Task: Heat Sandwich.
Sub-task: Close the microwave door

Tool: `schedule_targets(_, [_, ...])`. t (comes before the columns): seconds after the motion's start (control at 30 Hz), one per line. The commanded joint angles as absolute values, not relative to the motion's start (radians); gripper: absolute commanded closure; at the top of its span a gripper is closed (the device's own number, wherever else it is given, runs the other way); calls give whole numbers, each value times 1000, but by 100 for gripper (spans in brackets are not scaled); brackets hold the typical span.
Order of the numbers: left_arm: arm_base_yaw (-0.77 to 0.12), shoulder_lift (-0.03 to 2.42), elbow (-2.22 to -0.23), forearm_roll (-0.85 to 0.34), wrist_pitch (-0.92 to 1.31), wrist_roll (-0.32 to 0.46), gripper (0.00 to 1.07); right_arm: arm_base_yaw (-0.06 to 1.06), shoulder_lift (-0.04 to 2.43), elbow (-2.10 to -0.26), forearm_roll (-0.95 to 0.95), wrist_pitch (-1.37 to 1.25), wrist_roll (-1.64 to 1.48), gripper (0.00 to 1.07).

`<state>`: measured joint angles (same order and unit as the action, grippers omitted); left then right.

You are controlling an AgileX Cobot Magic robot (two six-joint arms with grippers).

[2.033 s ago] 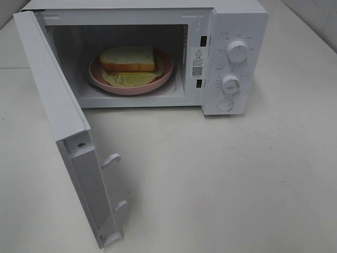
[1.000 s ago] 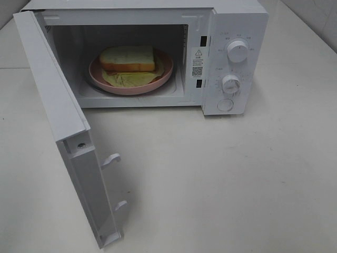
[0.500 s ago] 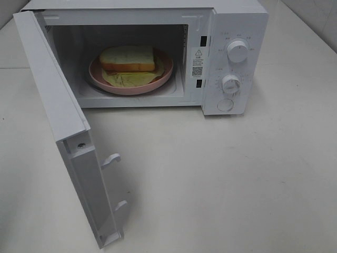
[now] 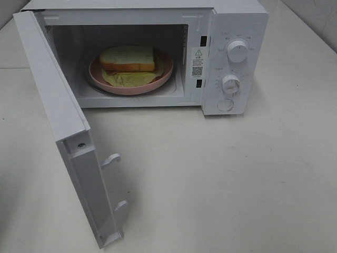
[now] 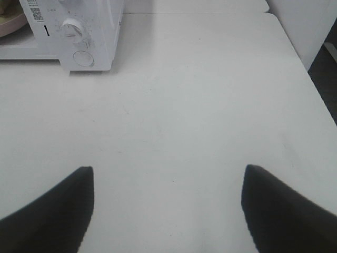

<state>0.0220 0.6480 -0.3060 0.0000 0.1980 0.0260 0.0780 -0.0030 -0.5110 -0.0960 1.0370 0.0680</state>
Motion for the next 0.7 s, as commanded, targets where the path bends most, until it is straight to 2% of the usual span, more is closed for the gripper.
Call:
schedule_targets(0.03, [25, 708, -270, 0, 8, 28, 107, 69, -32, -507, -99, 1027, 58, 33])
schedule_targets(0.37, [25, 898, -239, 30, -325, 25, 107, 70, -32, -507, -99, 1027, 58, 33])
schedule_targets(0.47, [25, 990, -235, 98, -483, 13, 107, 70, -32, -507, -99, 1027, 58, 33])
schedule_targets(0.53, [25, 1014, -235, 118, -520, 0, 107, 70, -32, -507, -99, 1027, 58, 33])
schedule_targets(0.67, [19, 1121, -235, 200, -645, -89, 107, 70, -32, -507, -99, 1027, 58, 33])
schedule_targets(0.7, [19, 1121, -235, 200, -645, -89, 107, 70, -32, -507, -99, 1027, 58, 33])
